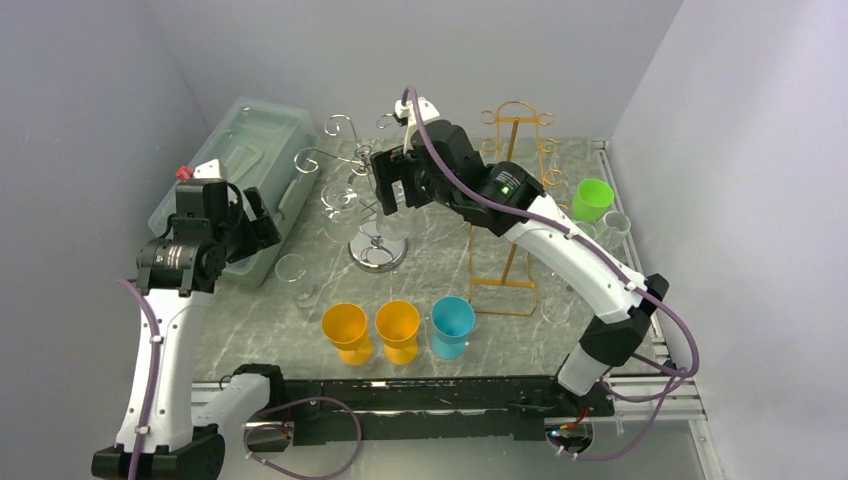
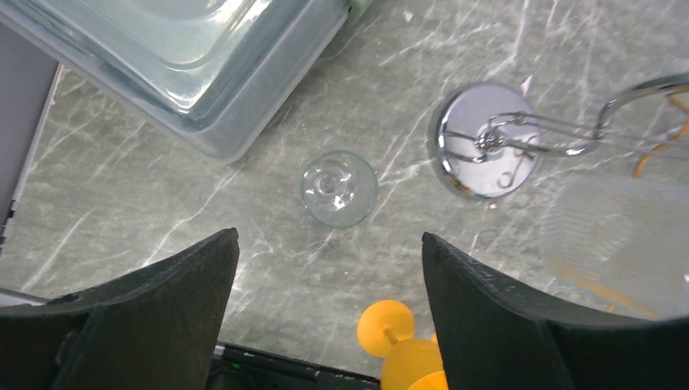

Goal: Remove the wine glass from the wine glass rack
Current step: Pick up the wine glass from the wine rack.

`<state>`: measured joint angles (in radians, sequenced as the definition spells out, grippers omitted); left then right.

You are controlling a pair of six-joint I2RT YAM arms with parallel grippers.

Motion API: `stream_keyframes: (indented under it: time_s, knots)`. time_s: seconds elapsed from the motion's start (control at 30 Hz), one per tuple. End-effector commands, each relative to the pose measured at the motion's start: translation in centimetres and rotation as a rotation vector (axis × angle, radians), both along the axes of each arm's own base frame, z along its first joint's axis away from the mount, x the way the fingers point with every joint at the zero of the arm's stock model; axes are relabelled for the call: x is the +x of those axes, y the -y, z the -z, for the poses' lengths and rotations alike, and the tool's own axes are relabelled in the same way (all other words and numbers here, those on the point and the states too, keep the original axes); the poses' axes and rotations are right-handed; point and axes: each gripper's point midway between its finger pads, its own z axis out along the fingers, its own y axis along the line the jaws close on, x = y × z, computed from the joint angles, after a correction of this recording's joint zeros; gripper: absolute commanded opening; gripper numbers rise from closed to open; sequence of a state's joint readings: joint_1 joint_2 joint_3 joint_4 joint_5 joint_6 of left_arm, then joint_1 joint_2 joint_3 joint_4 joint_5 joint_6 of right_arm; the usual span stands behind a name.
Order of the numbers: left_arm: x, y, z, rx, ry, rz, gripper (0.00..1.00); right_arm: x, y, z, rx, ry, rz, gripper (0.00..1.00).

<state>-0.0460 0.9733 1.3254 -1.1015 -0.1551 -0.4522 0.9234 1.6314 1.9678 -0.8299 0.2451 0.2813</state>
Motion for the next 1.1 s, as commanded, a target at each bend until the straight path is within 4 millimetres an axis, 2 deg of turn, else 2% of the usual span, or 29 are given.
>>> stream_keyframes:
  time_s: [0.0, 0.33, 0.57, 0.93, 1.07]
  knots:
    - [0.6, 0.0, -3.6, 0.020, 0.136, 0.038, 0.93, 0.3, -0.2, -1.8, 0.015, 0.034, 0.049, 0.93]
    - [0.8, 0.7, -6.6, 0.033, 0.229, 0.105, 0.95, 0.9, -0.6, -1.9, -0.005, 0.035, 0.130, 0.82]
    - [1.1, 1.2, -7.1, 0.022, 0.266, 0.137, 0.95, 1.3, -0.2, -1.1, -0.021, 0.018, 0.178, 0.75]
    - [1.2, 1.5, -7.9, 0.023, 0.296, 0.161, 0.95, 1.6, -1.1, 0.0, -0.030, -0.005, 0.186, 0.72]
    - [1.2, 1.5, -8.0, 0.031, 0.303, 0.164, 0.95, 1.6, -1.0, 0.0, -0.020, -0.005, 0.197, 0.65]
